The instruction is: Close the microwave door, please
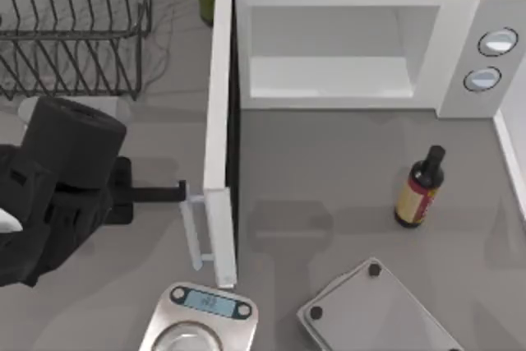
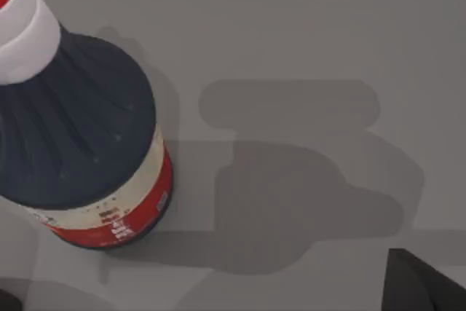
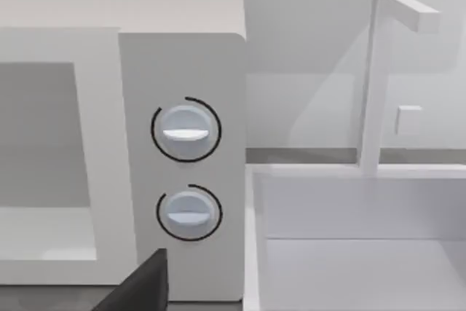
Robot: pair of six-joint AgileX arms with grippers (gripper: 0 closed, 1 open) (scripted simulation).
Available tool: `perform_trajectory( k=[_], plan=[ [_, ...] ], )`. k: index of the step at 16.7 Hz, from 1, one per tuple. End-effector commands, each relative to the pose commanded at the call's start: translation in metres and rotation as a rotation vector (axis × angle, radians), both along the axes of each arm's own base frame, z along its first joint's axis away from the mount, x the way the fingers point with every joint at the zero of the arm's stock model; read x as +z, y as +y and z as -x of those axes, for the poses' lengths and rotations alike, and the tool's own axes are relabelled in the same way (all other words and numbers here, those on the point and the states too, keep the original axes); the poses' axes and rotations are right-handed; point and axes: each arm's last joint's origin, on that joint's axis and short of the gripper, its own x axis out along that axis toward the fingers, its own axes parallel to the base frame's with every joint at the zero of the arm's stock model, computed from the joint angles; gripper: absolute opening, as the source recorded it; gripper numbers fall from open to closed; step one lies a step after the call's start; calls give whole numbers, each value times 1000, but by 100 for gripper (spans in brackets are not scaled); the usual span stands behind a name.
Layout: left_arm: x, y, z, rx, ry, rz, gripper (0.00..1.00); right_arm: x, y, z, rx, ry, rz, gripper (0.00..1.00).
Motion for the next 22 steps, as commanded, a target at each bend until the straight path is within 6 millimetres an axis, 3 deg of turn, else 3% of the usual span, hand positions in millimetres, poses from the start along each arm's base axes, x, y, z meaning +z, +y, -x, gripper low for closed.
perform_trajectory(
  k=[5,8,11,13,18,22],
  plan=[
    [-40,4,6,0,8,-6,0,0,0,0,0,0,0,100],
    [-42,5,7,0,10,-8,0,0,0,0,0,0,0,100],
    [-31,-6,5,-21,-16,16,0,0,0,0,0,0,0,100],
    [-29,-24,2,-15,-15,19,0,0,0,0,0,0,0,100],
    [-32,-90,7,-28,-9,13,0,0,0,0,0,0,0,100],
    [-32,-101,8,-24,-16,15,0,0,0,0,0,0,0,100]
  ],
)
